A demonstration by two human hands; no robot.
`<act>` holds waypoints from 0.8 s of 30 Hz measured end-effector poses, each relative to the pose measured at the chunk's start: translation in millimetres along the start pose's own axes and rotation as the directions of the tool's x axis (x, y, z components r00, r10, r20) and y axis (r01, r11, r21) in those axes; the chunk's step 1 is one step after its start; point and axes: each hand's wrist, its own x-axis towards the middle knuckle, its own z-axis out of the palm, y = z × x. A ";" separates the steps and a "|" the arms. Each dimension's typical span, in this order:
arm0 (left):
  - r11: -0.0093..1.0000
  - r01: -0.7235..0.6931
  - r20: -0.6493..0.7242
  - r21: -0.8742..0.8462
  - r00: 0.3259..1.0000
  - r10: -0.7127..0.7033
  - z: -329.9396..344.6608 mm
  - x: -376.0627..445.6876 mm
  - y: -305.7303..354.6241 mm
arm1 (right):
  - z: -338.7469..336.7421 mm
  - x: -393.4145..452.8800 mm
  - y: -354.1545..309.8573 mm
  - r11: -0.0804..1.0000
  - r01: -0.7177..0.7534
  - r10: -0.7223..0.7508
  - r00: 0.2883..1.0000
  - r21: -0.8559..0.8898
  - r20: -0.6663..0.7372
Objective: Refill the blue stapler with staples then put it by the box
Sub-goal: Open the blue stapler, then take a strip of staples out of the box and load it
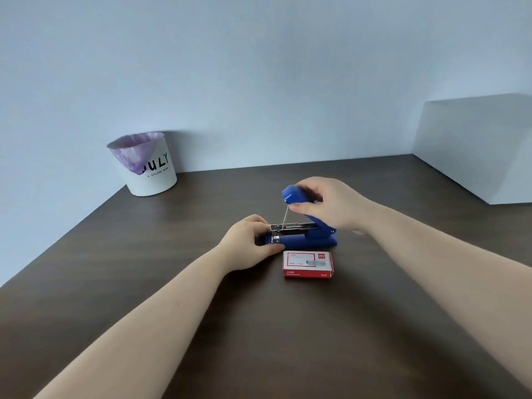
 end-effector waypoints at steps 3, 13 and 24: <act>1.000 -0.003 0.007 0.017 1.000 0.002 -0.9 -1.7 0.4 | -10.3 -2.5 0.4 0.998 -0.038 0.038 0.999 0.053 -0.002; 0.998 -0.056 -0.031 0.028 0.998 0.057 0.1 -1.5 -3.8 | -64.6 -15.1 25.1 0.962 -0.120 0.108 0.992 0.247 0.065; 0.998 -0.055 -0.031 0.040 0.998 0.057 -2.3 0.7 -11.1 | -60.5 -55.0 95.4 0.960 -0.261 0.256 0.965 0.105 0.058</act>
